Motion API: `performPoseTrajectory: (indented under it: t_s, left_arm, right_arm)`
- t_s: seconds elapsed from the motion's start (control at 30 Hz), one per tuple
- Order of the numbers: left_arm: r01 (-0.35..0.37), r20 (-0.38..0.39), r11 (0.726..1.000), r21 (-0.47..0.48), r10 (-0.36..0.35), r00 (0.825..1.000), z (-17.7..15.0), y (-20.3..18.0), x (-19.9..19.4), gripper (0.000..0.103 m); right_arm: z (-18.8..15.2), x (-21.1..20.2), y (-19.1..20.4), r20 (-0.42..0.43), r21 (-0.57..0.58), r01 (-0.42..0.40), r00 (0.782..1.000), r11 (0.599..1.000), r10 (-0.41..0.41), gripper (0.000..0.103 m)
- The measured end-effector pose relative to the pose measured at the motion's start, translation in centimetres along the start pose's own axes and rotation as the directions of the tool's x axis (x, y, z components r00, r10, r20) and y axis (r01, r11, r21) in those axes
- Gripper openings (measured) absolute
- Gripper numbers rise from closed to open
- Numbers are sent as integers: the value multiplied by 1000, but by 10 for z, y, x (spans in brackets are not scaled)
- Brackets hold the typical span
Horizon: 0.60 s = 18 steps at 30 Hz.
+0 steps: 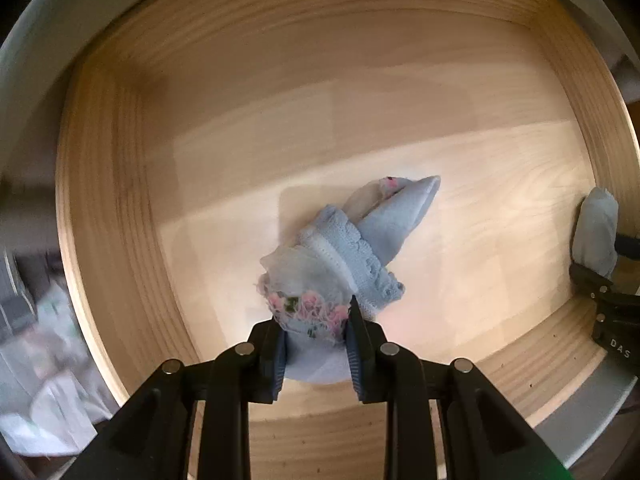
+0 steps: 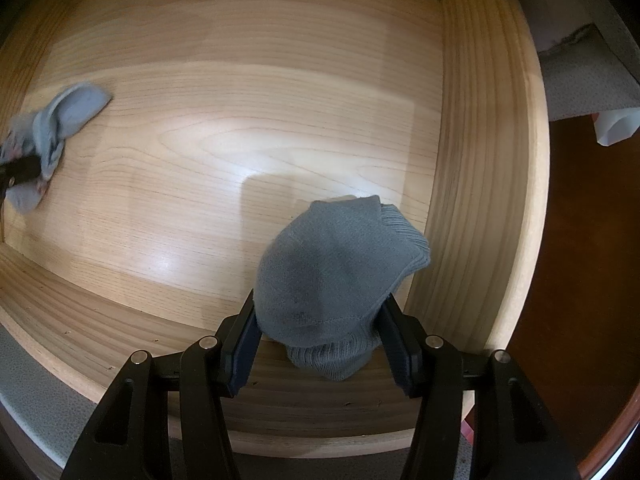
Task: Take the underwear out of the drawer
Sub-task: 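Lower the left tool onto the pale blue floral sock and close on it, then lift the pale floral sock with the left tool toward the white box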
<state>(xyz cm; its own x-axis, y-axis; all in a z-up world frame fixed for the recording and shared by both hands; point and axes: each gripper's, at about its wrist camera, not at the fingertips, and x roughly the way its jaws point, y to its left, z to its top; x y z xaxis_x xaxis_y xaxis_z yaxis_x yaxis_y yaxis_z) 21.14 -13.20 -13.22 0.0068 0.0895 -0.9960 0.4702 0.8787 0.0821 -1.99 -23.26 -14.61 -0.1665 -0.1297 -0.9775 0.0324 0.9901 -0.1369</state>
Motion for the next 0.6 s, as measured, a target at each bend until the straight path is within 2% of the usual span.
performPoseTrajectory:
  t_s: [0.17,0.3,0.37,0.5,0.57,0.6]
  left_arm:
    - [53,-18,990,-133,-56,998,2,25,-2,25]
    - [96,4,969,-228,-97,995,-8,40,-4,24]
    - [106,17,961,-255,-105,994,-35,73,-16,22]
    - [114,44,948,-297,-105,993,-38,84,-28,20]
    - [117,55,945,-306,-105,993,-58,79,-22,19]
    - [118,60,943,-310,-104,993,-58,80,-24,19]
  right_arm:
    - [2,1,0,-6,0,4,1000,1000,-4,53]
    - [4,0,2,-12,1,8,1000,1000,-8,53]
    - [5,0,2,-13,1,8,1000,1000,-8,53]
    - [6,0,3,-13,0,9,1000,1000,-9,53]
    - [5,0,2,-13,0,8,1000,1000,-8,53]
    - [6,0,3,-13,0,8,1000,1000,-8,53]
